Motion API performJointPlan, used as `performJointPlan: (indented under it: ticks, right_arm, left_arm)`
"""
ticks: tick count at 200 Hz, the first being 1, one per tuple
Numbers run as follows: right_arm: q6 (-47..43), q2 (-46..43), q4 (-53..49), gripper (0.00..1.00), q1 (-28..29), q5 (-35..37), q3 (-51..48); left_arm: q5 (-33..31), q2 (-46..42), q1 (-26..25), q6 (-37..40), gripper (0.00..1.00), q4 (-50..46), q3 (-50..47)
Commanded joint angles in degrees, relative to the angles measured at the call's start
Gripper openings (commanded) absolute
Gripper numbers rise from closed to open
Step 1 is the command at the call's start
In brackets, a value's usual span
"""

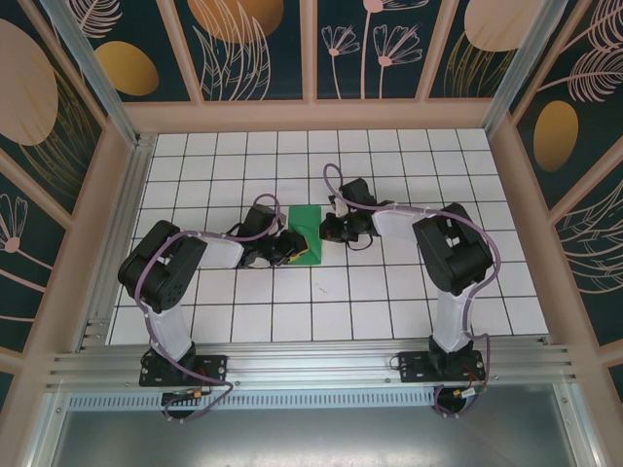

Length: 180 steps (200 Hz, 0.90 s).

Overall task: Fold a paper plane with a square sheet of paper (pick it up from the middle)
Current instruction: Fold the triangle a second time at the center of the table.

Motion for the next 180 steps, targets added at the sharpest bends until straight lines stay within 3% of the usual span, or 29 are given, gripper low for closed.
performJointPlan:
  ticks: [1,108,180]
  right_arm:
    - [-2.2,1.4,-2.2,0.04,0.3,1.0,2.0]
    - [-5.2,3.5,-3.3,0.05,0.3,-1.2,4.5]
    - [-5.8,2.4,-1.9,0.05,0.3,-2.4,3.6]
  left_arm:
    - [-1.5,0.6,-0.3,2.9,0.28,-4.4,0.9]
    - [-3.1,2.1,-0.3,6.3,0.09,-8.9,2.4]
    - [-5.2,2.8,-0.3,9.6,0.02,-13.7,4.4]
